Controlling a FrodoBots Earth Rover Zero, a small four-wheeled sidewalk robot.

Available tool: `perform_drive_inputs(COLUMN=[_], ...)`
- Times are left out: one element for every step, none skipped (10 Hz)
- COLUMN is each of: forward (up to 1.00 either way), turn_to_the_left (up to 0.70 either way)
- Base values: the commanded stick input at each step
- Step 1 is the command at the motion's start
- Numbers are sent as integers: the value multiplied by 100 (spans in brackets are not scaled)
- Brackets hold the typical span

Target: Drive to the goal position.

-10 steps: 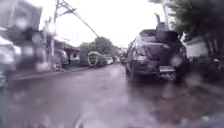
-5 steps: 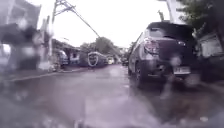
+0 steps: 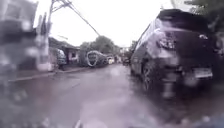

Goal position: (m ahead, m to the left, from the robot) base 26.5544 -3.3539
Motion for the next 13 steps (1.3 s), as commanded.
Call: perform_drive_inputs(forward=[100,100,100,100,100,100,100,100,100,100,100,100,100], turn_to_the_left=[0,0,0,0,0,0,0,0,0,0,0,-22,-27])
